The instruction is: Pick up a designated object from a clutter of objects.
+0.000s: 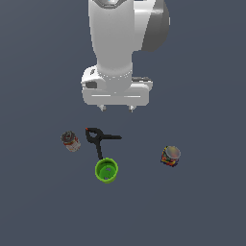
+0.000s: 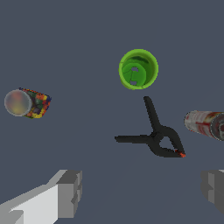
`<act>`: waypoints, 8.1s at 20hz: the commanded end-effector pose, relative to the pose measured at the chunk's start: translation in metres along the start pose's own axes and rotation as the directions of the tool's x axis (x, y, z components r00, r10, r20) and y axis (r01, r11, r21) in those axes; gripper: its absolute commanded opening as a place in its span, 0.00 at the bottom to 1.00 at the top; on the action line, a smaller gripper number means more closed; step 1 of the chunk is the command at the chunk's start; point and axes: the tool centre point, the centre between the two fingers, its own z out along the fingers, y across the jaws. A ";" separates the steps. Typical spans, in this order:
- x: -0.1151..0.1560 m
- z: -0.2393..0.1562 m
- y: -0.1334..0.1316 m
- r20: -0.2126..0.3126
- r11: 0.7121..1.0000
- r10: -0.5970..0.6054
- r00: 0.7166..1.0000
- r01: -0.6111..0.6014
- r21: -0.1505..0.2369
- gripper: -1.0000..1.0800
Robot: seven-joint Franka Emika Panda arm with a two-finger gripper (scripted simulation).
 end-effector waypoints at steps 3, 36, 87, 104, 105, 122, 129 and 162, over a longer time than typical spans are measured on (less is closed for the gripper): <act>0.000 0.000 0.001 0.000 1.000 -0.003 1.000 0.003 -0.002 0.62; 0.050 0.111 0.041 -0.141 0.983 -0.181 0.973 0.182 -0.006 0.62; 0.066 0.265 0.094 -0.298 0.941 -0.339 0.892 0.324 -0.100 0.00; 0.069 0.230 0.098 -0.298 0.941 -0.339 0.892 0.324 -0.100 0.00; 0.070 0.224 0.099 -0.298 0.941 -0.339 0.892 0.324 -0.100 0.00; 0.087 0.056 0.118 -0.298 0.941 -0.339 0.893 0.324 -0.100 0.00; 0.096 -0.014 0.127 -0.298 0.941 -0.339 0.893 0.324 -0.100 0.00; 0.076 -0.144 0.140 -0.296 0.941 -0.339 0.893 0.324 -0.099 0.00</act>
